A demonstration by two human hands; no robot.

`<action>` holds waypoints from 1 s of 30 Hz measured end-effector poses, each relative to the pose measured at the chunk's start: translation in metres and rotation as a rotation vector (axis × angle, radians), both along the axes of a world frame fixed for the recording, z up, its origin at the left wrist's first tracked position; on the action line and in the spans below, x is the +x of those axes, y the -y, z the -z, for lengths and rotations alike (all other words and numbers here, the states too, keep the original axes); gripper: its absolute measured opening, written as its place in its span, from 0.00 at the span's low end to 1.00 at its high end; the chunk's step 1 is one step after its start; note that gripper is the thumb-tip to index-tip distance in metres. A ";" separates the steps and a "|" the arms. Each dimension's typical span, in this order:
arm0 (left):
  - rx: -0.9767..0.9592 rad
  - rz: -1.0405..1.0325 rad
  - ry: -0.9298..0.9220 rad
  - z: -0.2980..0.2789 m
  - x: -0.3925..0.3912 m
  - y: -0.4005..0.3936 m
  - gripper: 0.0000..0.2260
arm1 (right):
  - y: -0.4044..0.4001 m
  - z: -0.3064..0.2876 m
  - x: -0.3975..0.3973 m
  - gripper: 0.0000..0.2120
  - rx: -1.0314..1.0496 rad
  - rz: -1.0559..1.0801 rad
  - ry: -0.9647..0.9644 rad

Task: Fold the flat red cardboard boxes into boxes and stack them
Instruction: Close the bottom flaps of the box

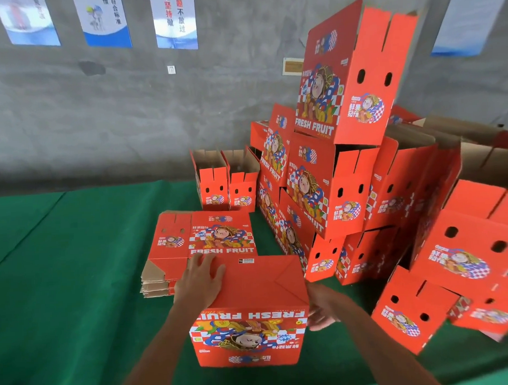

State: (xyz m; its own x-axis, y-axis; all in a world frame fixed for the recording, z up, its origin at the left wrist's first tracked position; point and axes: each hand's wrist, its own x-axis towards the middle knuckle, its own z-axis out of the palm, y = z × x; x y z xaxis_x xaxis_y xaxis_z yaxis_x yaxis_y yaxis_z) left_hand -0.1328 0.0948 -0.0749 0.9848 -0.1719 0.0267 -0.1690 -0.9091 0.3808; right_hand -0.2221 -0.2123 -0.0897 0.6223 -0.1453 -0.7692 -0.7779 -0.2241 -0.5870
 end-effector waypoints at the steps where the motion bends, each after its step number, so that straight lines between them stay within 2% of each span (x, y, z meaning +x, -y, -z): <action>1: -0.017 -0.002 0.007 -0.002 0.000 0.000 0.26 | 0.001 -0.002 -0.001 0.29 0.008 -0.008 0.004; 5: -0.055 -0.017 0.019 -0.005 -0.006 -0.004 0.25 | -0.002 -0.009 -0.008 0.21 0.182 -0.006 -0.030; 7: -0.070 -0.017 0.031 -0.004 -0.012 -0.008 0.24 | -0.004 -0.006 -0.013 0.25 0.294 0.024 -0.068; 11: -0.113 -0.005 0.059 -0.009 -0.017 -0.016 0.22 | -0.009 -0.001 -0.017 0.34 0.319 0.026 -0.030; 14: -0.171 -0.025 0.058 -0.007 -0.021 -0.024 0.22 | -0.008 -0.001 -0.018 0.37 0.390 0.031 0.015; 16: -0.307 -0.057 0.030 -0.005 -0.018 -0.033 0.21 | -0.006 -0.006 -0.017 0.40 0.429 0.027 0.052; 19: -0.690 -0.108 0.002 -0.007 -0.014 -0.041 0.14 | -0.004 -0.024 -0.012 0.44 0.460 -0.028 0.101; 23: -0.843 -0.227 -0.011 -0.009 -0.020 -0.046 0.12 | -0.007 -0.068 -0.003 0.40 0.339 -0.148 0.165; 26: -0.865 -0.299 -0.040 -0.014 -0.018 -0.046 0.13 | -0.018 -0.104 -0.002 0.38 0.211 -0.185 0.334; 30: -0.753 -0.150 -0.108 -0.042 -0.025 -0.038 0.28 | -0.046 -0.142 -0.005 0.37 -0.131 -0.320 0.678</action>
State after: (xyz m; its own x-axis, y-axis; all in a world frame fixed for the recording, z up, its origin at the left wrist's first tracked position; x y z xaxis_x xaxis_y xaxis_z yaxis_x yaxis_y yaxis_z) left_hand -0.1575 0.1332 -0.0331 0.9999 -0.0105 -0.0137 0.0082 -0.4092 0.9124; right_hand -0.2270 -0.1663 0.0524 0.9797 0.0573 -0.1921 -0.1418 -0.4790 -0.8663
